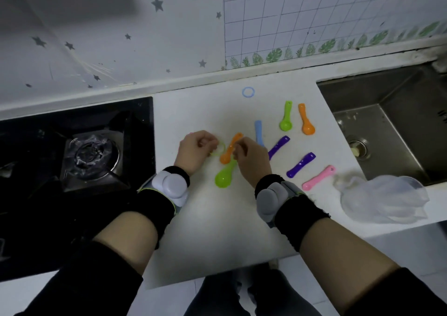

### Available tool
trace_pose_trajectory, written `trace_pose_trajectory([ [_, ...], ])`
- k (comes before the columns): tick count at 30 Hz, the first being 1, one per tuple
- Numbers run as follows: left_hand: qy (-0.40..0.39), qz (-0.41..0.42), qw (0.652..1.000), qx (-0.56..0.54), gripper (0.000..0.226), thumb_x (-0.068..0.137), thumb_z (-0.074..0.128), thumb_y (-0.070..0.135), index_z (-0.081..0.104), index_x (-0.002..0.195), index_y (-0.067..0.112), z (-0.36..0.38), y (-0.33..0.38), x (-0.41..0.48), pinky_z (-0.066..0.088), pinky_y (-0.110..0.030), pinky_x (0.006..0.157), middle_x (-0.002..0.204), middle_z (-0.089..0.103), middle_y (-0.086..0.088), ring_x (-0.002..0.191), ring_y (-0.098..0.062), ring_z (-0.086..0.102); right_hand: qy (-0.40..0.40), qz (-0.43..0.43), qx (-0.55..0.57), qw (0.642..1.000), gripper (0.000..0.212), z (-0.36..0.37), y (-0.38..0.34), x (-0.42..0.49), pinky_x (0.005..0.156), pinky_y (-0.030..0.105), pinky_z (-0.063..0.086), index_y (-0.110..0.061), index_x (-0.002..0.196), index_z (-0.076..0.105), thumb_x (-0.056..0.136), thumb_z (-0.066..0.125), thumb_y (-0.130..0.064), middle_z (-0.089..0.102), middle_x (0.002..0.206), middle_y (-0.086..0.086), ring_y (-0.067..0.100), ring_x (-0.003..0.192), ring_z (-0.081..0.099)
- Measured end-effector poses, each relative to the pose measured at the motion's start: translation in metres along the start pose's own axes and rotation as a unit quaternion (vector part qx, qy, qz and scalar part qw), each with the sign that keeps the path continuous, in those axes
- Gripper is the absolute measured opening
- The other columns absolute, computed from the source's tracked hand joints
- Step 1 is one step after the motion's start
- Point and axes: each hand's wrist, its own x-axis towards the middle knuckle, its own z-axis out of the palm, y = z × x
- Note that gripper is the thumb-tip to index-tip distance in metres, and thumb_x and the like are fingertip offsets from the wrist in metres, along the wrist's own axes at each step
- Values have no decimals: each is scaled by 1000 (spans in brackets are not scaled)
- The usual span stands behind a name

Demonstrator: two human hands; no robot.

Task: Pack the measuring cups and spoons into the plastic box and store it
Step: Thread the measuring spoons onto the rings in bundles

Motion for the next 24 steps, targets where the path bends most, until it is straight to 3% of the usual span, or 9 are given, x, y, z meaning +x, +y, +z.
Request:
trace_pose_trajectory([
  [5, 72, -25, 996, -48, 22, 85, 64, 7, 64, 71, 24, -43, -21, 23, 50, -34, 70, 70, 62, -11, 68, -22, 57, -63, 28, -34, 997, 15, 41, -17, 11, 80, 32, 45, -4, 94, 66, 88, 54, -10, 70, 96, 15, 33, 92, 62],
  [8, 89, -29, 994, -56, 21, 85, 63, 5, 64, 72, 21, -63, -36, 28, 51, -29, 65, 68, 60, -11, 64, -16, 56, -78, 33, -29, 996, 16, 66, -31, 22, 86, 32, 42, -1, 96, 66, 88, 54, -8, 69, 101, 17, 33, 98, 61],
  [12, 80, -35, 994, -62, 13, 86, 64, 6, 64, 77, 15, -76, -48, 30, 50, -24, 63, 67, 59, -8, 62, -14, 55, -94, 77, -62, 991, 19, 87, -43, 37, 91, 33, 40, -5, 100, 64, 91, 54, -19, 65, 111, 14, 31, 109, 56],
  [18, 79, -33, 995, -60, 1, 85, 66, 8, 67, 85, 7, -83, -55, 40, 48, -15, 57, 66, 59, -7, 59, -10, 54, -82, 133, -96, 983, 34, 110, -57, 54, 88, 38, 44, -5, 102, 62, 91, 52, -36, 63, 111, 17, 35, 108, 58],
  [24, 66, -47, 994, -71, 4, 85, 66, 7, 65, 82, 9, -89, -66, 42, 47, -23, 62, 62, 56, -4, 61, -13, 53, -100, 137, -148, 974, 48, 124, -63, 58, 86, 37, 45, -4, 111, 58, 86, 59, -45, 59, 117, 18, 35, 110, 58],
])
